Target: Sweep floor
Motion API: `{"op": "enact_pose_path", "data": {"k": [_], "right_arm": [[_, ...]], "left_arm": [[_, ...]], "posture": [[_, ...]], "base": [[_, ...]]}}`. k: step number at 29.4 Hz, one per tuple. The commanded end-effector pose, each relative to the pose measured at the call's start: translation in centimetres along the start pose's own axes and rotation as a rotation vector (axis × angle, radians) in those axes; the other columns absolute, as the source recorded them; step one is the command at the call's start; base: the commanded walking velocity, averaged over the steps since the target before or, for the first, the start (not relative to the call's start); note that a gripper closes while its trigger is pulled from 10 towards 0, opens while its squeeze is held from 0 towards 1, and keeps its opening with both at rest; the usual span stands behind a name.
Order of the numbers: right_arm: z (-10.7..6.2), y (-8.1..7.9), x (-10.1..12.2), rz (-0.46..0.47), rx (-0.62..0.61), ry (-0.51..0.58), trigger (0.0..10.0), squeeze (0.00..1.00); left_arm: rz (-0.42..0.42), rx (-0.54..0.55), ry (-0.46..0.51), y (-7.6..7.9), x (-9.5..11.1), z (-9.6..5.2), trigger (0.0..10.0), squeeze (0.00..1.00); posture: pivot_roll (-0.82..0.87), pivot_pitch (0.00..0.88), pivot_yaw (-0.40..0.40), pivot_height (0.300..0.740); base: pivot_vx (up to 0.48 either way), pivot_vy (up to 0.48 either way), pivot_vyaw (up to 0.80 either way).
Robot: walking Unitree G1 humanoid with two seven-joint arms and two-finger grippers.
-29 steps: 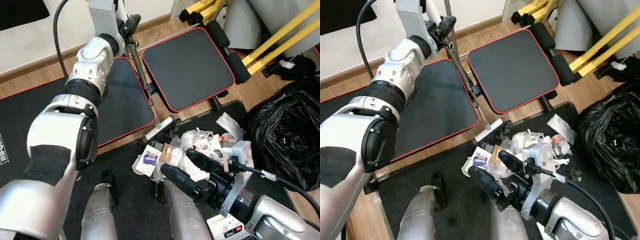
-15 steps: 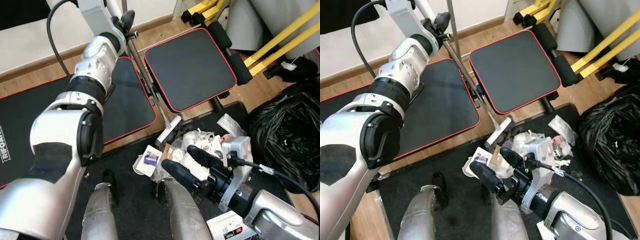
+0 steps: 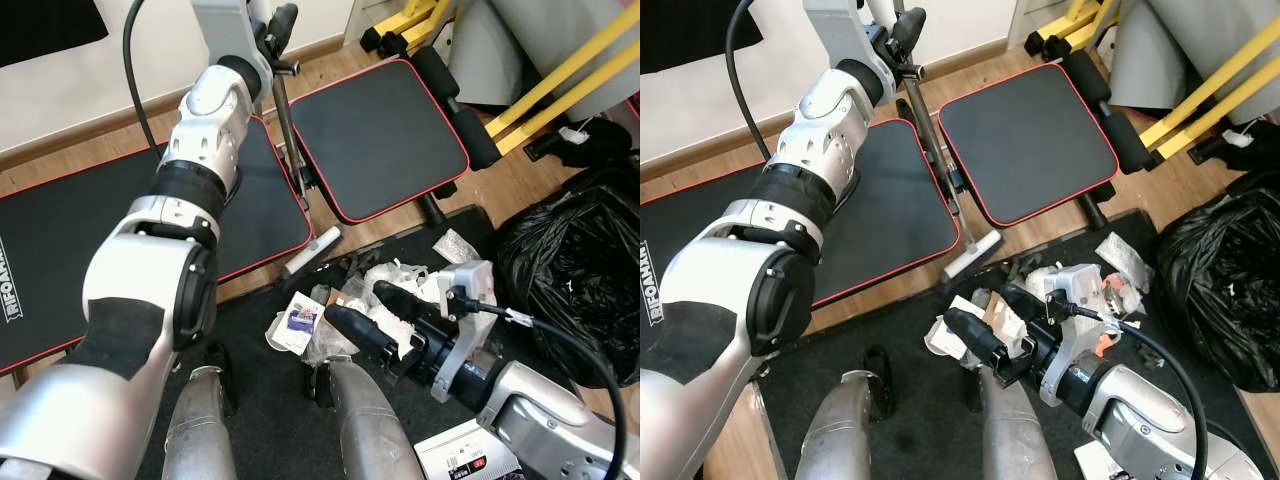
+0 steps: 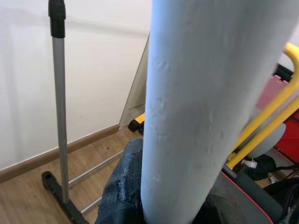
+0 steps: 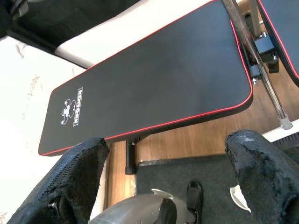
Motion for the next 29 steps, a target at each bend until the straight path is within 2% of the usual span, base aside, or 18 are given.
{"op": "enact_pose_path", "data": {"k": [1,2,3,4,5,6,8,10,12,20,22,24,25,27,28,29], "right_arm": [[-0.2,0.0,-0.8,0.018,-0.002,-0.032,10.0,0.00],[0.0,0.2,-0.8,0.017,-0.001,-0.032,10.0,0.00],[0.0,0.2,-0.8,0.017,-0.001,-0.032,10.0,0.00],[0.2,0.3,-0.8,0.015,0.000,-0.033,10.0,0.00],[0.2,0.3,-0.8,0.015,0.000,-0.033,10.0,0.00],[0.3,0.4,-0.8,0.011,0.001,-0.033,10.0,0.00],[0.3,0.4,-0.8,0.011,0.001,-0.033,10.0,0.00],[0.7,0.7,-0.8,0.003,-0.003,-0.035,10.0,0.00],[0.8,0.9,-0.8,0.001,-0.005,-0.036,10.0,0.00],[1.1,1.2,-1.0,-0.002,-0.012,-0.038,10.0,0.00],[1.2,1.6,-1.0,-0.010,-0.024,-0.036,10.0,0.00],[1.2,1.6,-1.0,-0.010,-0.024,-0.036,10.0,0.00],[1.3,1.7,-1.0,-0.016,-0.032,-0.032,10.0,0.00],[1.3,1.7,-1.0,-0.016,-0.032,-0.032,10.0,0.00],[1.3,1.9,-1.0,-0.024,-0.043,-0.026,10.0,0.00],[1.3,1.9,-1.0,-0.024,-0.043,-0.026,10.0,0.00]], "left_arm": [[0.015,-0.329,0.018,2.9,0.7,-0.1,0.0,0.00],[-0.023,-0.391,0.038,4.0,0.9,-0.3,0.0,0.00],[-0.023,-0.391,0.038,4.0,0.9,-0.3,0.0,0.00],[-0.077,-0.458,0.060,5.4,1.2,-0.7,0.0,0.00],[-0.077,-0.458,0.060,5.4,1.2,-0.7,0.0,0.00],[-0.127,-0.513,0.080,6.5,1.6,-1.2,0.0,0.00],[-0.127,-0.513,0.080,6.5,1.6,-1.2,0.0,0.00],[-0.179,-0.595,0.095,8.3,1.8,-2.2,0.0,0.00],[-0.176,-0.627,0.092,8.9,1.7,-2.7,0.0,0.00],[-0.147,-0.695,0.049,9.8,1.0,-3.9,0.0,0.00],[-0.133,-0.732,-0.002,9.9,-0.2,-5.3,0.0,0.00],[-0.133,-0.732,-0.002,9.9,-0.2,-5.3,0.0,0.00],[-0.138,-0.744,-0.019,9.9,-0.3,-6.1,0.0,0.00],[-0.138,-0.744,-0.019,9.9,-0.3,-6.1,0.0,0.00],[-0.137,-0.736,0.005,9.6,0.2,-6.6,10.0,0.00],[-0.137,-0.736,0.005,9.6,0.2,-6.6,10.0,0.00]], "posture": [[-0.23,0.412,-0.144,0.740],[-0.23,0.408,-0.144,0.740],[-0.23,0.408,-0.144,0.740],[-0.22,0.401,-0.142,0.740],[-0.22,0.401,-0.142,0.740],[-0.22,0.395,-0.140,0.740],[-0.22,0.395,-0.140,0.740],[-0.21,0.382,-0.136,0.740],[-0.21,0.378,-0.136,0.740],[-0.20,0.366,-0.130,0.740],[-0.20,0.355,-0.127,0.740],[-0.20,0.355,-0.127,0.740],[-0.20,0.355,-0.127,0.740],[-0.20,0.355,-0.127,0.740],[-0.20,0.342,-0.131,0.740],[-0.20,0.342,-0.131,0.740]], "base": [[0.000,0.000,0.00],[0.000,0.000,0.00],[0.000,0.000,0.00],[0.000,0.000,0.00],[0.000,0.000,0.00],[0.000,0.000,0.00],[0.000,0.000,0.00],[0.000,0.000,0.00],[0.000,0.000,0.00],[0.000,0.000,0.00],[0.000,0.000,0.00],[0.000,0.000,0.00],[0.000,0.000,0.00],[0.000,0.000,0.00],[0.000,0.000,0.00],[0.000,0.000,0.00]]}}
Point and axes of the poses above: a point about 5 cm out from each wrist's last joint towards the gripper, its own z axis pointing out of the wrist towards the gripper, its own x axis along the axis of the wrist's last joint, y = z × x, the point moved 2 cm from there along z, pointing out of the wrist towards the gripper, and after that the axes turned 4 degrees about -z, right-handed, at the moved point
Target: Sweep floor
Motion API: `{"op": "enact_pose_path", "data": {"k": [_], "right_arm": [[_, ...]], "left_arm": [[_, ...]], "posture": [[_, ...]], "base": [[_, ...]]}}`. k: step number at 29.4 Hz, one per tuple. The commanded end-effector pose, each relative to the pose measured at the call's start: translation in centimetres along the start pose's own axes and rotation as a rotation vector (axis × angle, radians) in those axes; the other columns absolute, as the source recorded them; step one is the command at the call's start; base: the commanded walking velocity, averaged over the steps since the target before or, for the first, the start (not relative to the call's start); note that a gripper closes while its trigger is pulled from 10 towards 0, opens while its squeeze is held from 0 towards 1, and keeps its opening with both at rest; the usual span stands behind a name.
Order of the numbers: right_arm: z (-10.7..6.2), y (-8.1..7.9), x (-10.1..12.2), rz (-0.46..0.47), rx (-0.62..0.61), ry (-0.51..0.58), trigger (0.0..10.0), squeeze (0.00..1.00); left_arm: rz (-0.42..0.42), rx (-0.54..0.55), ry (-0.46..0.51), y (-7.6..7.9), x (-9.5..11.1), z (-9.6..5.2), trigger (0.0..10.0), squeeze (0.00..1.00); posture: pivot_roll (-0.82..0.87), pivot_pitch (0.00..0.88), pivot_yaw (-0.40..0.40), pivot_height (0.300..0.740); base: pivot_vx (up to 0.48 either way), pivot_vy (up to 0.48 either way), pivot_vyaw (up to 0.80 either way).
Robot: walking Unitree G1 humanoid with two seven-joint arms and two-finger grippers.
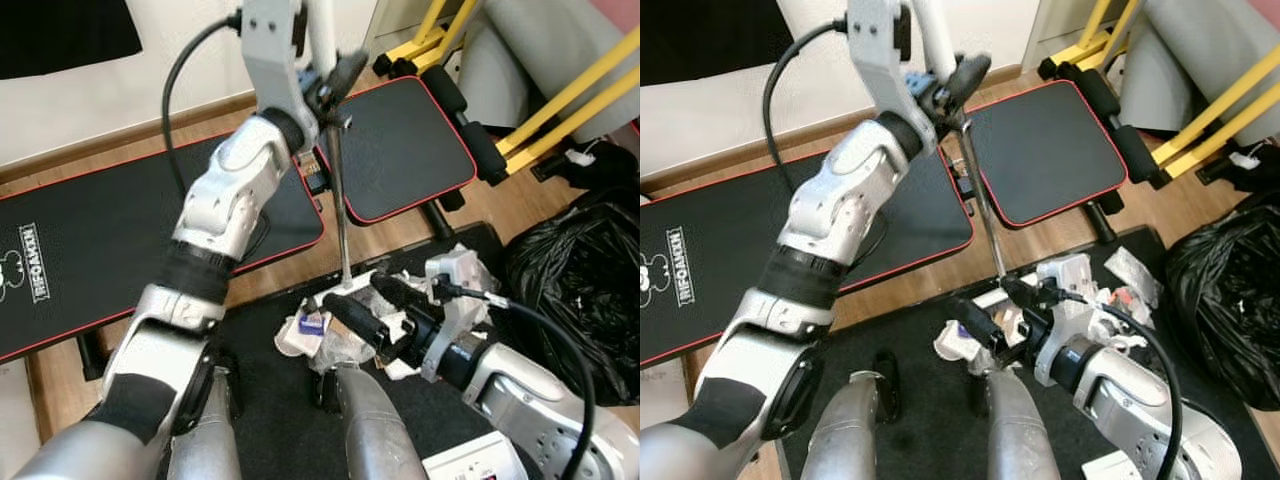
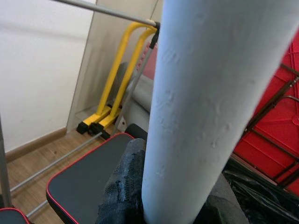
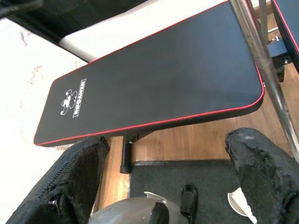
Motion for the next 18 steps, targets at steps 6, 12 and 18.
{"op": "enact_pose_path", "data": {"k": [6,12,18], "right_arm": [[-0.2,0.6,-0.7,-0.010,-0.025,-0.016,10.0,0.00],[0.1,1.5,-0.3,-0.061,-0.055,0.000,10.0,0.00],[0.1,1.7,0.5,-0.089,-0.029,0.022,10.0,0.00]], "left_arm": [[-0.018,-0.424,0.101,3.8,3.1,-1.0,10.0,0.00],[-0.053,-0.472,0.165,4.9,5.8,-1.4,10.0,0.00],[-0.074,-0.557,0.162,6.1,6.3,-2.8,10.0,0.00]], "posture": [[-0.20,0.328,-0.136,0.740],[-0.21,0.293,-0.140,0.740],[-0.21,0.265,-0.150,0.740]], "base": [[0.000,0.000,0.00],[0.240,0.000,-0.40],[0.000,0.000,-0.80]]}}
Point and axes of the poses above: a point about 5 cm out from each wrist's last joint towards the gripper, its own z axis pointing out of the wrist towards the gripper, its own x axis along the axis of the wrist's last joint, y = z × x, the point moved 2 cm from there along z, pointing out of the wrist towards the gripper, and after that the axes turned 4 degrees about -z, right-handed, at the moved point
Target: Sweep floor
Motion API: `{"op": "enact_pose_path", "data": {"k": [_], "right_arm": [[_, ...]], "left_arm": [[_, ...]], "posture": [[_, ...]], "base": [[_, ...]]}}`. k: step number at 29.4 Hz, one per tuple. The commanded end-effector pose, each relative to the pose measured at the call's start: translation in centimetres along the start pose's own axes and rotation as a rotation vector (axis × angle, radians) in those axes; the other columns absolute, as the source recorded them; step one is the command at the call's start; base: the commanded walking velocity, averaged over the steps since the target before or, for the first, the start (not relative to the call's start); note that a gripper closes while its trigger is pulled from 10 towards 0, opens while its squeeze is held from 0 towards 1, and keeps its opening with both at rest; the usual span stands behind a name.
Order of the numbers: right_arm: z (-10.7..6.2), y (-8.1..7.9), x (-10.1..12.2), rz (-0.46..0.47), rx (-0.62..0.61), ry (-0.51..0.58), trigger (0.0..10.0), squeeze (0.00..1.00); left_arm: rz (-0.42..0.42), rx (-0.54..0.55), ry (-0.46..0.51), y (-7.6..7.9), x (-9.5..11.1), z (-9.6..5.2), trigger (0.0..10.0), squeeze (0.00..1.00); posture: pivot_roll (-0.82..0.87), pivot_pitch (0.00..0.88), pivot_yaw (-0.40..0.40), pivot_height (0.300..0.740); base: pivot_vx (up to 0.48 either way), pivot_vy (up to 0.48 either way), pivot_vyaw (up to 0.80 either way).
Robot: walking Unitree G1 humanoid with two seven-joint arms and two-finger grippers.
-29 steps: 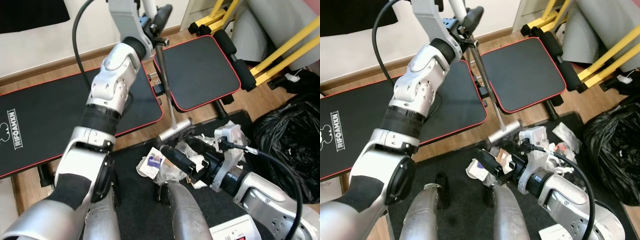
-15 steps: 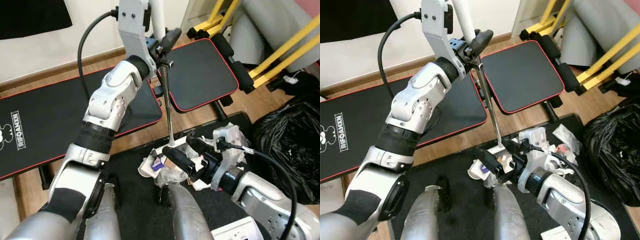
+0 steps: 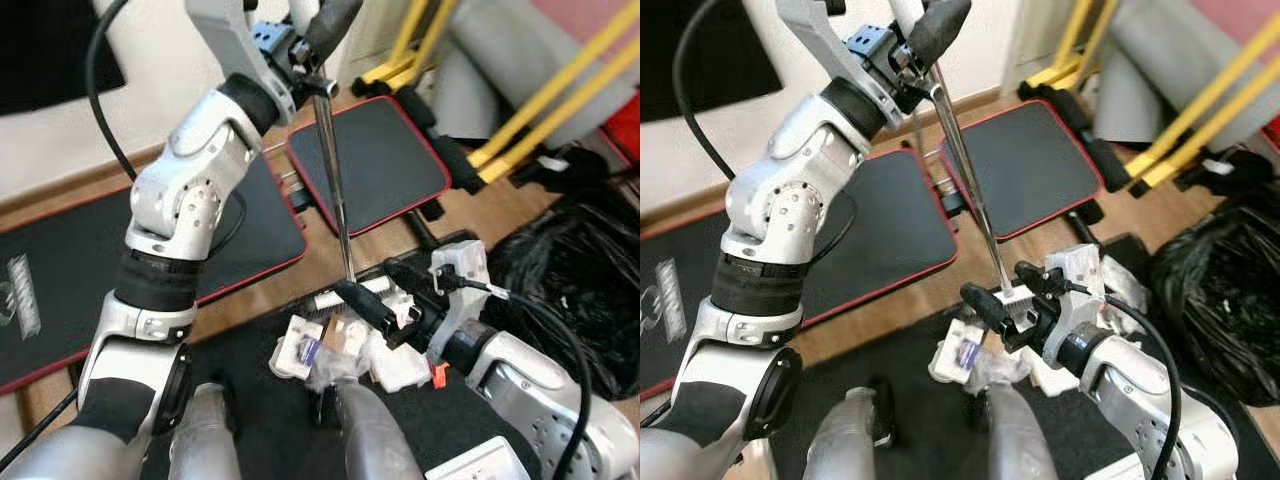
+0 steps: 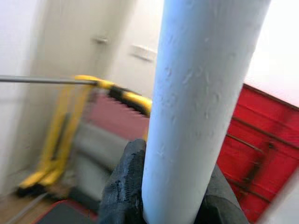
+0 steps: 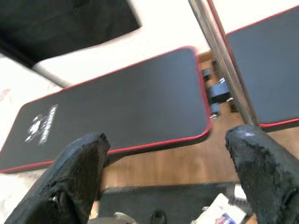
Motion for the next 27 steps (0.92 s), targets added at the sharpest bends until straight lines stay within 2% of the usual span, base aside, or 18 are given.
{"op": "enact_pose_path", "data": {"k": [1,3,8,11,17,19,21,27], "right_arm": [[-0.1,0.2,0.0,-0.004,0.017,0.002,10.0,0.00],[0.0,0.3,0.0,-0.007,0.017,0.004,10.0,0.00],[0.1,0.7,0.1,-0.021,0.008,0.007,10.0,0.00],[0.2,1.1,0.3,-0.047,0.001,0.009,10.0,0.00],[0.4,1.8,0.7,-0.074,-0.004,0.020,10.0,0.00],[0.4,1.8,0.7,-0.074,-0.004,0.020,10.0,0.00],[0.6,2.3,0.9,-0.087,-0.012,0.029,10.0,0.00],[1.1,3.0,1.3,-0.107,-0.027,0.037,10.0,0.00]], "left_arm": [[-0.026,-0.424,-0.008,4.3,0.4,-1.0,10.0,0.00],[-0.023,-0.430,-0.012,4.4,0.5,-1.1,10.0,0.00],[-0.015,-0.452,-0.032,4.4,0.6,-1.5,10.0,0.00],[-0.005,-0.464,-0.067,4.4,0.3,-2.4,10.0,0.00],[0.032,-0.383,-0.163,4.4,-2.3,-4.2,10.0,0.00],[0.032,-0.383,-0.163,4.4,-2.3,-4.2,10.0,0.00],[-0.011,-0.307,-0.176,4.7,-4.0,-4.5,10.0,0.00],[-0.053,-0.238,-0.195,5.3,-5.7,-4.8,10.0,0.00]], "posture": [[-0.21,0.251,-0.156,0.740],[-0.21,0.251,-0.156,0.740],[-0.20,0.237,-0.157,0.740],[-0.20,0.227,-0.156,0.740],[-0.20,0.204,-0.154,0.740],[-0.20,0.204,-0.154,0.740],[-0.20,0.188,-0.151,0.740],[-0.19,0.172,-0.157,0.740]], "base": [[0.000,0.000,-0.80],[0.000,0.000,-0.80],[0.000,0.000,0.00],[0.000,0.000,-0.31],[0.000,0.000,-0.80],[0.000,0.000,-0.80],[0.000,0.000,-0.80],[0.000,0.000,-0.80]]}}
Point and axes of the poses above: a point about 5 cm out from each wrist's last joint towards the gripper, its own z axis pointing out of the wrist towards the gripper, its own x axis along the axis of the wrist's last joint, y = z × x, the point moved 2 cm from there along z, pointing out of the wrist towards the gripper, and after that the axes turned 4 degrees about -z, right-handed, at the moved point
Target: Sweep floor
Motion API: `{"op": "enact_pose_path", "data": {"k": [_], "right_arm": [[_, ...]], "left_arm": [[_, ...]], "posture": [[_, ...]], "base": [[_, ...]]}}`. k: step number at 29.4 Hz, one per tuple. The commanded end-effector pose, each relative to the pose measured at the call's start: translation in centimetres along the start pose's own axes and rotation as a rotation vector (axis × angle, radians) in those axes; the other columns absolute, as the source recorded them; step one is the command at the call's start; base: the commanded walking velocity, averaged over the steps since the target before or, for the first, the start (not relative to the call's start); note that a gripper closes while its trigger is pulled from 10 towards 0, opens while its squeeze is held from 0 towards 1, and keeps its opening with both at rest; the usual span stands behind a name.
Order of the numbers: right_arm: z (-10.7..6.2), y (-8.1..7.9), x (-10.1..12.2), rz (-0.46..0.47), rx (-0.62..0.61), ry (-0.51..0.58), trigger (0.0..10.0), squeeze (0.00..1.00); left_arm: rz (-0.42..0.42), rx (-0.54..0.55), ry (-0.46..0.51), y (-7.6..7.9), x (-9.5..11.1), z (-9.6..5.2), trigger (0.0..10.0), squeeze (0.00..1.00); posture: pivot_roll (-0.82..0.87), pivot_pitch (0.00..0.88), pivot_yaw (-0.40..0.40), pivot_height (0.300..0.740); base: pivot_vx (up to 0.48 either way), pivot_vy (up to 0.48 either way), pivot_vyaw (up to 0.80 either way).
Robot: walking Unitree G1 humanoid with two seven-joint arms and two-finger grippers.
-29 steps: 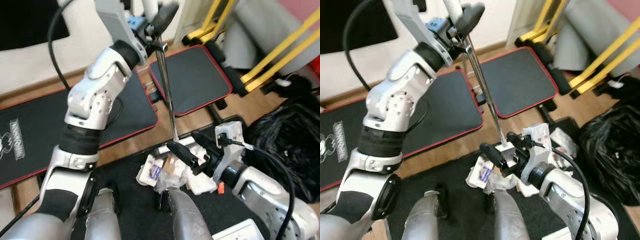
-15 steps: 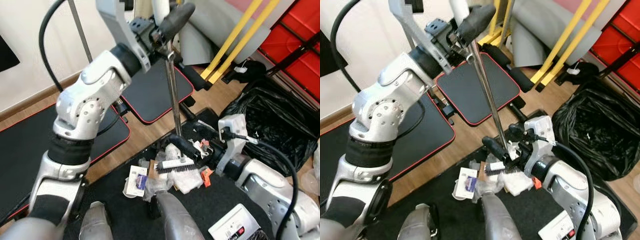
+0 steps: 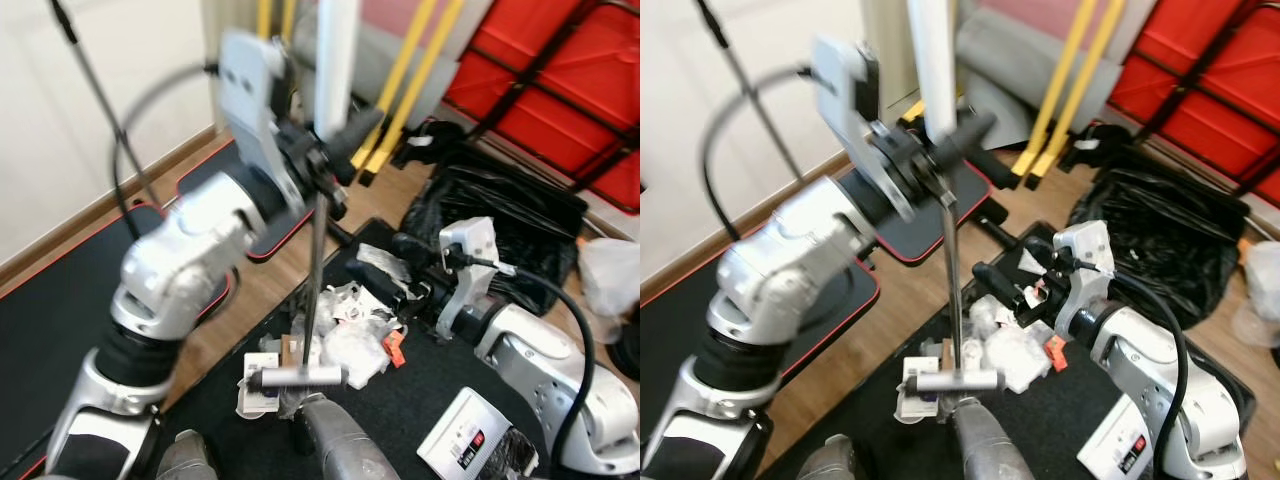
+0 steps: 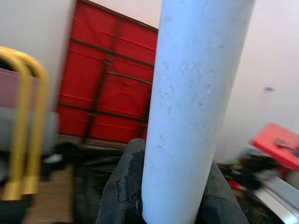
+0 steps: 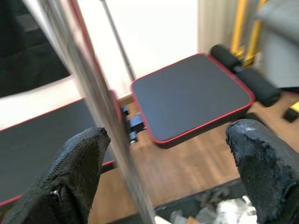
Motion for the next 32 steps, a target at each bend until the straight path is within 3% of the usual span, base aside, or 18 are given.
{"op": "enact_pose_path", "data": {"k": [1,9,11,15,19,22,26,32], "right_arm": [[-0.2,0.5,-0.3,-0.006,-0.021,-0.013,10.0,0.00],[0.2,1.1,-0.1,-0.026,-0.026,-0.003,10.0,0.00],[1.0,1.3,0.5,-0.048,-0.019,0.019,10.0,0.00],[1.3,1.4,0.7,-0.057,-0.015,0.026,10.0,0.00],[1.9,1.6,0.8,-0.086,-0.004,0.027,10.0,0.00],[1.9,1.6,0.8,-0.086,-0.004,0.027,10.0,0.00],[2.0,1.7,0.8,-0.095,0.003,0.026,10.0,0.00],[2.6,1.9,1.1,-0.103,0.014,0.042,10.0,0.00]], "left_arm": [[0.021,-0.157,0.038,1.9,0.7,0.0,10.0,0.00],[0.031,-0.111,0.052,1.5,0.6,0.0,10.0,0.00],[0.094,-0.100,0.056,1.4,0.9,0.2,10.0,0.00],[0.116,-0.103,0.049,1.5,0.8,0.2,10.0,0.00],[0.159,-0.064,-0.016,1.0,-0.8,-0.8,10.0,0.00],[0.159,-0.064,-0.016,1.0,-0.8,-0.8,10.0,0.00],[0.156,-0.027,-0.070,0.8,-2.3,-2.0,10.0,0.00],[0.155,0.001,-0.061,0.5,-2.3,-2.1,10.0,0.00]], "posture": [[-0.19,0.172,-0.157,0.740],[-0.19,0.151,-0.163,0.740],[-0.18,0.130,-0.162,0.740],[-0.18,0.129,-0.162,0.740],[-0.17,0.122,-0.161,0.740],[-0.17,0.122,-0.161,0.740],[-0.17,0.113,-0.163,0.740],[-0.15,0.095,-0.167,0.740]], "base": [[0.000,0.000,-0.80],[0.000,0.000,-0.80],[0.000,0.000,-0.80],[0.000,0.000,-0.80],[0.000,0.000,-0.80],[0.000,0.000,-0.80],[0.000,0.000,-0.80],[0.000,0.000,-0.40]]}}
Point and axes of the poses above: a point about 5 cm out from each wrist's last joint towards the gripper, its own z axis pointing out of the wrist towards the gripper, its own x axis along the axis of the wrist's last joint, y = z × x, the point moved 2 cm from there along z, pointing out of the wrist towards the gripper, and after that the axes turned 4 degrees about -z, right-handed, at the moved point
